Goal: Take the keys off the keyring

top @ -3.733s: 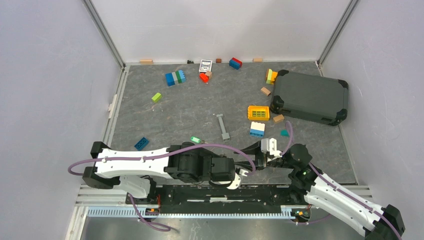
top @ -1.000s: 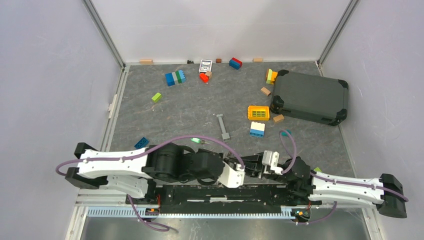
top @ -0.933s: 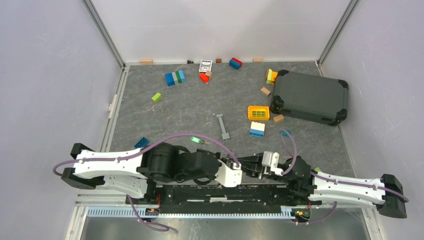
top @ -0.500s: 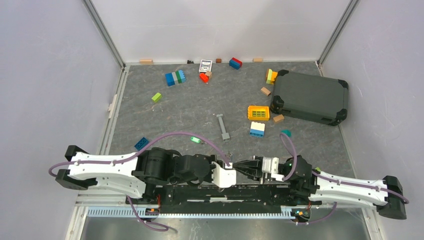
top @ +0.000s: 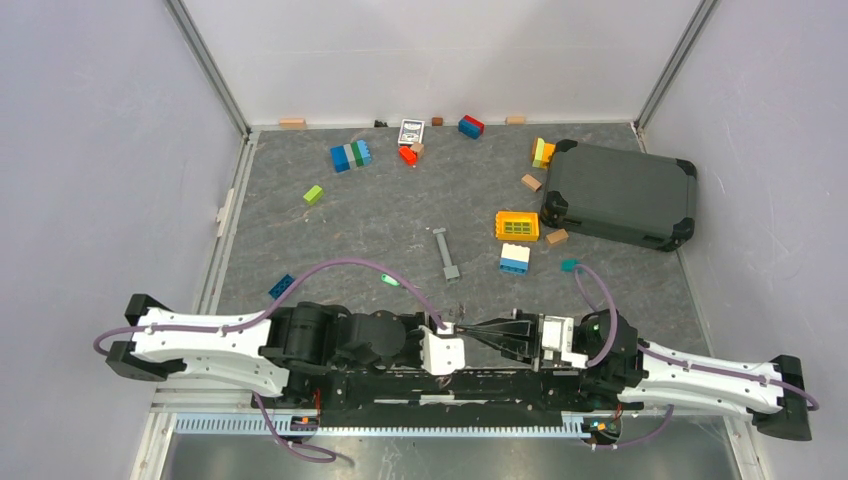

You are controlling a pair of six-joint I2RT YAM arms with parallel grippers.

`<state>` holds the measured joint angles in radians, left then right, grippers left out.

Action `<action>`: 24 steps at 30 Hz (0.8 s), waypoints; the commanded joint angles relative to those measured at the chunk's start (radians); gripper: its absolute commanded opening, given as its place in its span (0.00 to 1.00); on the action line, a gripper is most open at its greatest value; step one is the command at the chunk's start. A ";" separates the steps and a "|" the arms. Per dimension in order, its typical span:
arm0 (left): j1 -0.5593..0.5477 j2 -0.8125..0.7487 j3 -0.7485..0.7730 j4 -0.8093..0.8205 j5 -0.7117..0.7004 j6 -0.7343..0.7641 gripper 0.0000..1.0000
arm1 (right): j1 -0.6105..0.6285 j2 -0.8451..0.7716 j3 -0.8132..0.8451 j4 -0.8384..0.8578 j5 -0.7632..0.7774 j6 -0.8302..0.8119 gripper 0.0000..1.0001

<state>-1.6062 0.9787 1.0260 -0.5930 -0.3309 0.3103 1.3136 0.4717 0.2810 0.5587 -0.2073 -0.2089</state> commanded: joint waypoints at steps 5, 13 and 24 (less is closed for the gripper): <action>-0.007 -0.111 -0.055 0.158 0.106 -0.046 0.46 | -0.001 -0.045 0.091 -0.024 -0.121 -0.086 0.00; -0.007 -0.391 -0.199 0.409 0.275 -0.016 0.50 | 0.000 -0.068 0.151 -0.193 -0.275 -0.246 0.00; -0.006 -0.397 -0.238 0.539 0.408 0.075 0.56 | -0.001 -0.030 0.279 -0.389 -0.303 -0.519 0.00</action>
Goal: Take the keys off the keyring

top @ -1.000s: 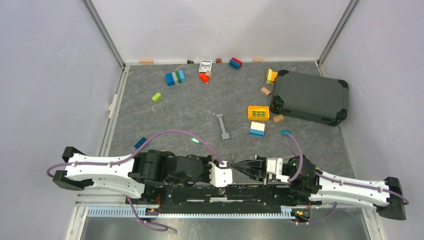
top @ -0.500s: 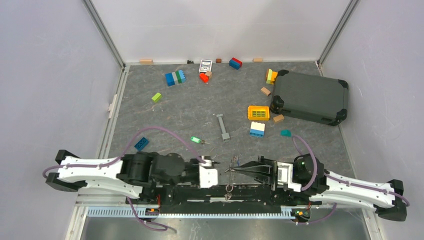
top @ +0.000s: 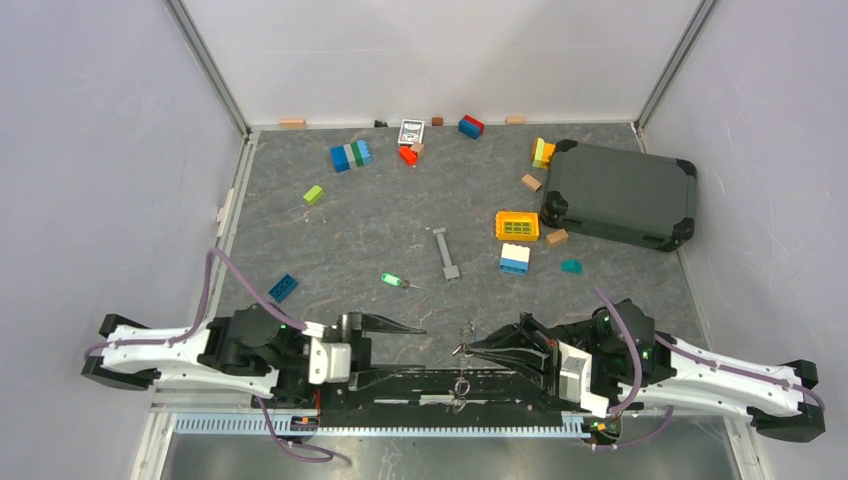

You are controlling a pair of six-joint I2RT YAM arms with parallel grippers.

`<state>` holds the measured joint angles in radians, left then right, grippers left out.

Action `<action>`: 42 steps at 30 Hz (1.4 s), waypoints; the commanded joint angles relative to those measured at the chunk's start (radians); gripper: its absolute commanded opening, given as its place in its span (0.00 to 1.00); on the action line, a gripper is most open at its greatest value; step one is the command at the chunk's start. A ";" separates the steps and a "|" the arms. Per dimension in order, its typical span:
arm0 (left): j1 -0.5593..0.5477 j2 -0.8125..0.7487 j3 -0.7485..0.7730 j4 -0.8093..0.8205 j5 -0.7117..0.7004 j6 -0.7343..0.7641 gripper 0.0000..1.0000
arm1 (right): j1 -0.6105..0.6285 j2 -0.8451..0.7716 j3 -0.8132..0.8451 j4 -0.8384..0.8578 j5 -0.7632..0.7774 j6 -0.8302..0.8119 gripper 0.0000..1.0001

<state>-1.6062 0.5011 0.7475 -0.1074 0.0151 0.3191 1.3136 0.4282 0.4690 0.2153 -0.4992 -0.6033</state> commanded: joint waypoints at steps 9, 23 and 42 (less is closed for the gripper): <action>-0.007 0.210 0.108 0.043 0.023 0.183 0.43 | -0.001 0.004 0.121 -0.055 -0.040 -0.147 0.00; -0.007 0.222 0.104 0.072 0.051 0.213 0.40 | -0.001 0.040 0.125 -0.045 -0.073 -0.148 0.00; -0.008 0.264 0.125 0.060 0.070 0.227 0.19 | -0.001 0.064 0.114 -0.002 -0.075 -0.131 0.00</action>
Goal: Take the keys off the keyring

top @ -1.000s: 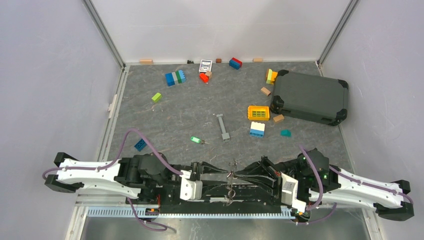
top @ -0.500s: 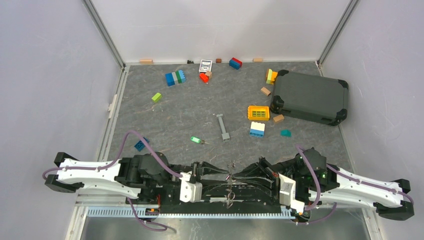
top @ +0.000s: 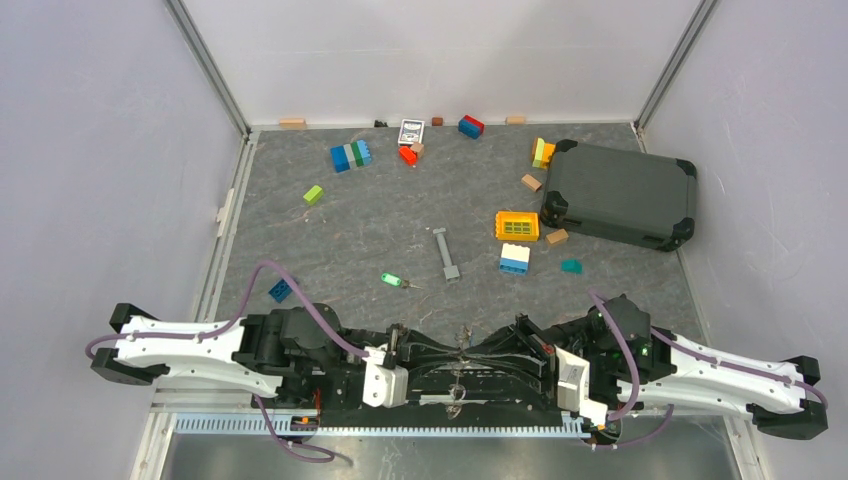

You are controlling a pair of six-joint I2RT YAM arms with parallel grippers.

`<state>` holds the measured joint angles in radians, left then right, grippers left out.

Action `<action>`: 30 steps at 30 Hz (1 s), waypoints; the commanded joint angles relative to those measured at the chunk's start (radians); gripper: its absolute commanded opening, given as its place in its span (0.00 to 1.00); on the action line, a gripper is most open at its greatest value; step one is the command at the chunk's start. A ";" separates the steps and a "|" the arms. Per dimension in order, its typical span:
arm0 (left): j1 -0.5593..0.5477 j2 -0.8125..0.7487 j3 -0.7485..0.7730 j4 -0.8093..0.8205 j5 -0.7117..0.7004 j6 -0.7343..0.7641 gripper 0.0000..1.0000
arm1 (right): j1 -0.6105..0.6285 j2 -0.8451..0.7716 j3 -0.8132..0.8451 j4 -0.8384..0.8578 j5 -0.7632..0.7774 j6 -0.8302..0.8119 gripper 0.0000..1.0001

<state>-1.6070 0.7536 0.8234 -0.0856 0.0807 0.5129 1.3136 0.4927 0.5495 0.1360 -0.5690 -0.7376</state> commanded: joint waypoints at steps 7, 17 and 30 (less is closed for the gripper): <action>-0.007 0.046 0.074 0.036 0.002 0.030 0.03 | 0.000 -0.017 0.014 0.082 -0.007 0.006 0.00; -0.012 0.102 0.096 0.047 -0.034 0.049 0.02 | -0.001 -0.116 -0.028 0.083 0.084 0.035 0.27; -0.043 0.207 0.144 0.042 -0.195 0.218 0.02 | -0.001 -0.287 -0.046 -0.047 0.232 0.030 0.54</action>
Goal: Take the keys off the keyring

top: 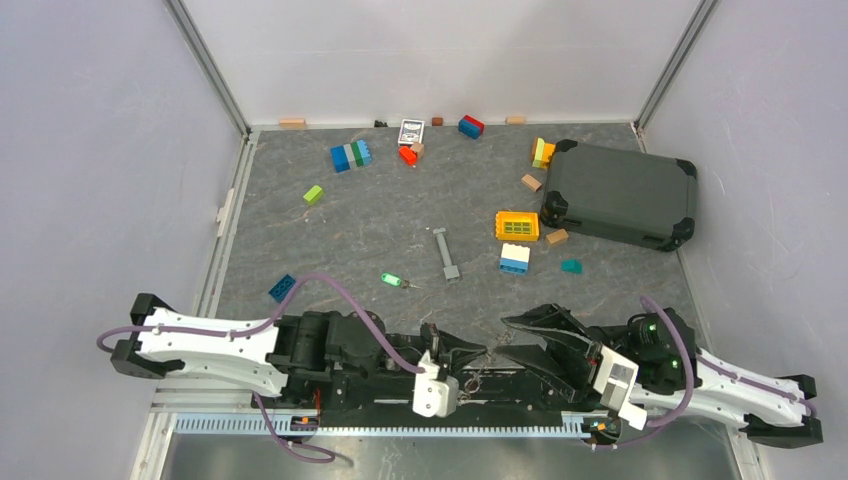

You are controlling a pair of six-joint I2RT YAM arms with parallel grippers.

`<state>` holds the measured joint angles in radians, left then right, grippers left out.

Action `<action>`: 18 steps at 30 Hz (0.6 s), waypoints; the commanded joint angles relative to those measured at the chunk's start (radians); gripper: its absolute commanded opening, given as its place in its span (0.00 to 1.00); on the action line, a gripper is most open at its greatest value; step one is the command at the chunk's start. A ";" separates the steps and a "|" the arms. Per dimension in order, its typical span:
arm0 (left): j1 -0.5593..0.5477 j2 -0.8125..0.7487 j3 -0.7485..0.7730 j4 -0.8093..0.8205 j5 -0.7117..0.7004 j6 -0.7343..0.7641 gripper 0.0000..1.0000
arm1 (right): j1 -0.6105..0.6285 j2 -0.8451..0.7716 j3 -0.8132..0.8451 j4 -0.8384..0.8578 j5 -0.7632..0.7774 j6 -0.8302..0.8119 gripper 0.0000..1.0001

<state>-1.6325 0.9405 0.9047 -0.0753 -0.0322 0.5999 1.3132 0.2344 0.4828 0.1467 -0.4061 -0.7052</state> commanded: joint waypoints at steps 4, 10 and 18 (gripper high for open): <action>-0.020 0.027 0.066 0.022 -0.155 0.207 0.02 | -0.001 -0.054 0.046 -0.145 0.076 -0.017 0.55; -0.020 0.024 0.068 -0.003 -0.235 0.266 0.02 | 0.000 -0.116 0.008 -0.177 0.168 0.005 0.53; -0.019 0.002 0.062 -0.011 -0.240 0.286 0.02 | 0.000 -0.096 -0.012 -0.213 0.123 0.003 0.55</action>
<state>-1.6455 0.9722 0.9237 -0.1303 -0.2478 0.8276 1.3132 0.1162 0.4824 -0.0406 -0.2729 -0.7048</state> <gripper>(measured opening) 0.032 0.548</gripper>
